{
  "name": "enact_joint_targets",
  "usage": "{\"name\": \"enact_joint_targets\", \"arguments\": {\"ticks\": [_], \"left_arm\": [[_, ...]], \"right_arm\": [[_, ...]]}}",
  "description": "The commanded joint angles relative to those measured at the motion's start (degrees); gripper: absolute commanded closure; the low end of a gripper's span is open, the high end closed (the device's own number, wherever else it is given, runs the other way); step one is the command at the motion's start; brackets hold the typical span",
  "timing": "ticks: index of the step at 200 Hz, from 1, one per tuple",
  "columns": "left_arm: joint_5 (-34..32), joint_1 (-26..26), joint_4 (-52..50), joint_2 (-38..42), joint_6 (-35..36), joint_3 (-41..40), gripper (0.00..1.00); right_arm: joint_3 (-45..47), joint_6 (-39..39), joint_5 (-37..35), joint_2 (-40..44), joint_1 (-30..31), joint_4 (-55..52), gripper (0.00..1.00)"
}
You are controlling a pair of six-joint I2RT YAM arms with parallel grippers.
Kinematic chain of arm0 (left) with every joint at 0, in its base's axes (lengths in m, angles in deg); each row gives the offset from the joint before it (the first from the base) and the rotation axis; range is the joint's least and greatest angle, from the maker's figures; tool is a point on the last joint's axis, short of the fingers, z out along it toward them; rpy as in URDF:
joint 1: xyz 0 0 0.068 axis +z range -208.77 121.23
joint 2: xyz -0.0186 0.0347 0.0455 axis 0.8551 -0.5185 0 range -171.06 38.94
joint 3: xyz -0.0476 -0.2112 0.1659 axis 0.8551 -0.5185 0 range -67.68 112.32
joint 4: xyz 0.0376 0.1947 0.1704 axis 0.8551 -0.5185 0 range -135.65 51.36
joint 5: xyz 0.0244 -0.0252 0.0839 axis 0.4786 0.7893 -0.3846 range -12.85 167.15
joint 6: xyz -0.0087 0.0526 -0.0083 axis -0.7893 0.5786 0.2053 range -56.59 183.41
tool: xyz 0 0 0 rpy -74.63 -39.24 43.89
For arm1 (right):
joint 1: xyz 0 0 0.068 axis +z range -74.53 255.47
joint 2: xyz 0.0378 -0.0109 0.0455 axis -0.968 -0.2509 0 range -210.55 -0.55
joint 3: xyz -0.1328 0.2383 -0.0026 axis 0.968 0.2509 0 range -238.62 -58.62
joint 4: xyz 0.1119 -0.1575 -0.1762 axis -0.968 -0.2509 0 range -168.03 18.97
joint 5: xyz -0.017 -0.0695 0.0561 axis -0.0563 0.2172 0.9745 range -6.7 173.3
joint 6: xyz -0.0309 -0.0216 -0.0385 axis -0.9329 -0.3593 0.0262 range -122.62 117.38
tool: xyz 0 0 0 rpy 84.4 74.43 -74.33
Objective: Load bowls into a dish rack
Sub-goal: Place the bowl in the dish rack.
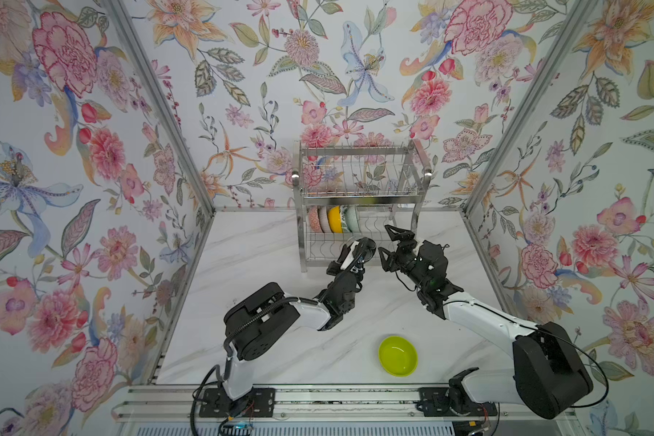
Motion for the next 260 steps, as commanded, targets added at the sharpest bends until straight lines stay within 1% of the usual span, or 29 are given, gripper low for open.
{"name": "enact_joint_targets", "arguments": {"ticks": [1,21,43,61,118,170,214,219,260], "left_arm": [[0.73,0.27,6.37,-1.25,1.93,0.42,1.00],[0.98,0.32,6.99,-1.55,1.91,0.47,1.00],[1.83,0.34,7.08,-1.37,2.04,0.43,1.00],[2.32,0.34,7.00,-1.50,2.58,0.61,1.00],[2.61,0.32,7.26,-2.07,3.59,0.75,1.00],[3.31,0.27,7.44,-2.42,4.13,1.13,1.00],[2.77,0.34,6.49,-2.28,2.95,1.40,1.00],[2.79,0.32,6.47,-2.33,2.73,1.40,1.00],[2.88,0.38,6.47,-2.57,2.83,1.40,1.00]], "right_arm": [[1.37,5.35,-1.06,-2.13,0.91,6.12,0.15],[1.26,7.62,-0.95,-3.87,1.12,8.97,0.20],[0.51,8.48,-1.07,-4.99,1.36,9.40,0.25],[0.28,9.53,-1.94,-5.54,1.80,10.06,0.27],[-1.58,13.08,-3.00,-8.62,2.76,12.61,0.38],[-4.00,13.80,-3.89,-10.47,4.19,12.37,0.46],[-4.80,14.01,-5.18,-11.34,4.72,11.45,0.50],[-4.85,14.02,-5.20,-11.53,6.30,11.47,0.51],[-6.07,13.20,-5.50,-12.60,7.24,10.15,0.56]]}}
